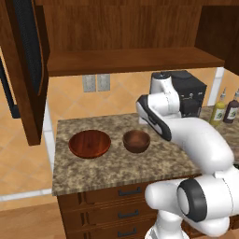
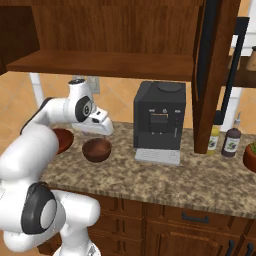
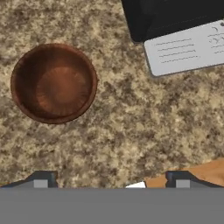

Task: Pick up the bowls on the counter and stack them on top of one another in the open cabinet. Place the smaller bowl on top of the larger bowl.

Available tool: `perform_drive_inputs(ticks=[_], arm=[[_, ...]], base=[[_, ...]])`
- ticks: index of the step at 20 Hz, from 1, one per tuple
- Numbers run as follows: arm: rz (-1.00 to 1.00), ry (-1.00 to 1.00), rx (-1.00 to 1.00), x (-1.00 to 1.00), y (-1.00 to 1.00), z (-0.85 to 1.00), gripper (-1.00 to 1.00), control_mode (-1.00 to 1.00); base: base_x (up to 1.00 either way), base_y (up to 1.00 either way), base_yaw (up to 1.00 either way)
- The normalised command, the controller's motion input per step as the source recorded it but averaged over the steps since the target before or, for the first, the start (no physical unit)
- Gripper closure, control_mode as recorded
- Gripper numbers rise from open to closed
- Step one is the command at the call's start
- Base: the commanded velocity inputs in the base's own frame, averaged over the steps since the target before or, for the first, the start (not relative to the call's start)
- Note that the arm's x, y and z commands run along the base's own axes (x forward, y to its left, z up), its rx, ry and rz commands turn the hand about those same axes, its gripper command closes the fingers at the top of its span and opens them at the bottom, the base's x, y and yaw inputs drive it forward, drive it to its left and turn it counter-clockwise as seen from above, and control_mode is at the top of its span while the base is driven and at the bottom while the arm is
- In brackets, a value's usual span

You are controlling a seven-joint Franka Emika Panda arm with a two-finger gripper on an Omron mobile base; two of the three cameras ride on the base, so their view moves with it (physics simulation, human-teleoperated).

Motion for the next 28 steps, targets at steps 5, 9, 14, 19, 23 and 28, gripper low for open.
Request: perform_drive_inputs(ticks=[5, 9, 14, 19, 23, 28], arm=[[-0.15, 0.0, 0.09, 0.31, 0.0, -0.64, -1.0, -1.0], [-0.13, 0.0, 0.13, 0.27, 0.0, -0.7, -1.0, -1.0], [-0.01, 0.04, 0.03, 0.22, 0.0, -0.23, -1.0, -1.0], [-0.01, 0.0, 0.0, 0.39, 0.0, -0.37, -1.0, -1.0], [0.0, 0.0, 0.01, 0.29, 0.0, -0.44, -1.0, -1.0], [0.0, 0.0, 0.0, 0.2, 0.05, -0.44, -1.0, -1.0]], base=[[0.0, 0.0, 0.0], [0.0, 0.0, 0.0], [0.0, 0.0, 0.0], [0.0, 0.0, 0.0], [0.0, 0.0, 0.0], [0.0, 0.0, 0.0]])
